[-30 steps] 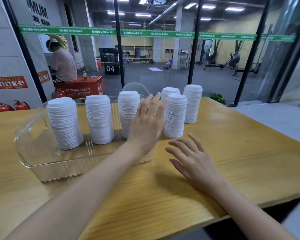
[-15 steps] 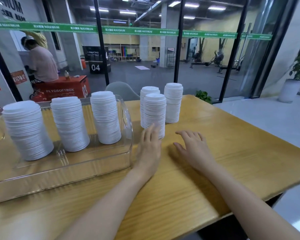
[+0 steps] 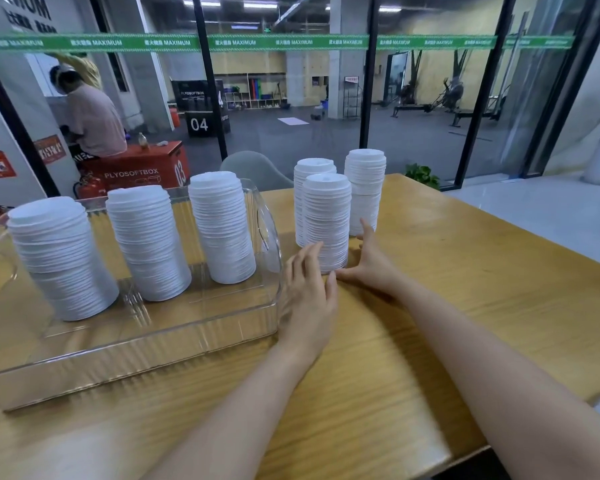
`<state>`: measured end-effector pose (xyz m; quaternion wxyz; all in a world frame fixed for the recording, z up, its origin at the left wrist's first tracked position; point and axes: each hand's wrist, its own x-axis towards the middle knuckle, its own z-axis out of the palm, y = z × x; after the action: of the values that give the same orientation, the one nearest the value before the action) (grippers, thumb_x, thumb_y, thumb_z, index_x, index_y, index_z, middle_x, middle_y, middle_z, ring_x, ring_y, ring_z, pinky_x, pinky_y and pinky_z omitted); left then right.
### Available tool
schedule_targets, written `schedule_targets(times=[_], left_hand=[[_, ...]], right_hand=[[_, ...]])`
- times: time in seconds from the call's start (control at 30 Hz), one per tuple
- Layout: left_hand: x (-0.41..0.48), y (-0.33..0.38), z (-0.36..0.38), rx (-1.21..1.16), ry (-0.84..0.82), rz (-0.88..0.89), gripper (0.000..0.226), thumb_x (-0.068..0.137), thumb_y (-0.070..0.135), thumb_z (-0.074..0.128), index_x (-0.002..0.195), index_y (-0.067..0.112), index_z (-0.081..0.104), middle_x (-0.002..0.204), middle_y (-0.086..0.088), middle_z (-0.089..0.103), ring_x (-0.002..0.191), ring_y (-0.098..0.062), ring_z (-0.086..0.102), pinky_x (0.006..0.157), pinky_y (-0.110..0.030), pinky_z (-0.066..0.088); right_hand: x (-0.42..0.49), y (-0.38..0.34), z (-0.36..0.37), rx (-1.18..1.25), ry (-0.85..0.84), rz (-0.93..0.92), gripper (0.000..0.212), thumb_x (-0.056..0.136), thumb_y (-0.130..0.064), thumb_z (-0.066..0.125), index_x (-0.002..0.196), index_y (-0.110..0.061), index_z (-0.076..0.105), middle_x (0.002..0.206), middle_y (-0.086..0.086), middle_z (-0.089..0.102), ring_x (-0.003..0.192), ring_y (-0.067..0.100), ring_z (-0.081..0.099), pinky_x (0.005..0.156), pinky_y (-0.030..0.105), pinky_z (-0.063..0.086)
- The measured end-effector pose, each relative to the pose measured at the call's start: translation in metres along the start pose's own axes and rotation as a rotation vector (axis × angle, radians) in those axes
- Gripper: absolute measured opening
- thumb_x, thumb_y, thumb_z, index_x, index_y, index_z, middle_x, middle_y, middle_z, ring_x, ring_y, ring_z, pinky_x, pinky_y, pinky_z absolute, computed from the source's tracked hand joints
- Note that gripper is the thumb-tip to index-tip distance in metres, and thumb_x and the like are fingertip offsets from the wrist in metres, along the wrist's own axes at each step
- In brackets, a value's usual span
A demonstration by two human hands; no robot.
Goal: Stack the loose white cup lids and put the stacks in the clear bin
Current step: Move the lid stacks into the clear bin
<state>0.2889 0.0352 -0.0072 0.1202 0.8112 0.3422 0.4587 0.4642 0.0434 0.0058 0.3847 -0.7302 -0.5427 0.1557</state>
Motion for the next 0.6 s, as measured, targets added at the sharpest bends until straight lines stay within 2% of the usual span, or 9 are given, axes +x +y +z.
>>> schedule_targets(times=[0.1,0.2,0.27,0.33,0.43,0.53,0.6], left_hand=[[0.000,-0.001,0.001,0.005,-0.004,-0.001,0.054,0.093,0.038,0.030,0.140,0.012,0.041,0.143,-0.002,0.047,0.131,-0.018,0.035,0.108,-0.038,0.038],[0.000,-0.002,0.002,0.000,-0.001,0.003,0.052,0.093,0.036,0.032,0.139,0.013,0.040,0.142,-0.003,0.047,0.130,-0.020,0.036,0.108,-0.039,0.039],[0.001,-0.003,0.003,-0.001,0.007,0.004,0.052,0.093,0.035,0.033,0.139,0.013,0.041,0.141,-0.003,0.048,0.129,-0.020,0.037,0.107,-0.041,0.040],[0.001,-0.003,0.003,0.004,0.005,0.004,0.052,0.093,0.035,0.033,0.139,0.013,0.041,0.141,-0.003,0.048,0.128,-0.021,0.039,0.106,-0.041,0.041],[0.000,-0.003,0.003,0.020,-0.003,-0.001,0.053,0.093,0.037,0.031,0.140,0.015,0.040,0.141,-0.001,0.048,0.127,-0.019,0.039,0.104,-0.041,0.042],[0.000,-0.004,0.003,0.032,0.003,0.009,0.052,0.093,0.037,0.032,0.140,0.015,0.040,0.139,-0.001,0.049,0.125,-0.019,0.039,0.103,-0.040,0.042],[0.001,-0.005,0.003,0.033,-0.004,0.006,0.053,0.093,0.038,0.032,0.140,0.015,0.040,0.140,-0.001,0.048,0.126,-0.019,0.039,0.104,-0.040,0.042]], right_hand=[[0.007,-0.001,0.003,0.066,-0.011,-0.011,0.143,0.059,-0.041,0.093,0.156,-0.021,-0.012,0.160,0.006,0.025,0.145,0.023,0.029,0.116,0.046,0.031],[0.011,-0.002,0.008,0.124,-0.012,-0.047,0.154,0.045,-0.060,0.090,0.154,-0.031,-0.015,0.160,0.001,0.025,0.145,0.019,0.031,0.116,0.047,0.032],[0.016,0.000,0.014,0.171,-0.019,-0.095,0.152,0.040,-0.069,0.088,0.150,-0.042,-0.013,0.160,-0.006,0.025,0.144,0.015,0.033,0.115,0.048,0.034],[0.017,0.000,0.018,0.193,-0.013,-0.153,0.146,0.045,-0.061,0.091,0.151,-0.043,-0.008,0.158,-0.009,0.025,0.144,0.012,0.031,0.114,0.049,0.034],[0.015,-0.007,0.020,0.202,0.013,-0.206,0.137,0.050,-0.049,0.091,0.153,-0.034,0.002,0.156,-0.009,0.025,0.143,0.011,0.031,0.114,0.047,0.035],[0.013,-0.007,0.017,0.218,0.017,-0.227,0.128,0.056,-0.034,0.093,0.153,-0.020,0.010,0.150,-0.007,0.031,0.139,0.007,0.034,0.115,0.039,0.034],[0.010,-0.003,0.012,0.222,0.013,-0.221,0.127,0.057,-0.030,0.094,0.153,-0.022,0.011,0.149,-0.009,0.033,0.137,0.005,0.036,0.114,0.035,0.036]])
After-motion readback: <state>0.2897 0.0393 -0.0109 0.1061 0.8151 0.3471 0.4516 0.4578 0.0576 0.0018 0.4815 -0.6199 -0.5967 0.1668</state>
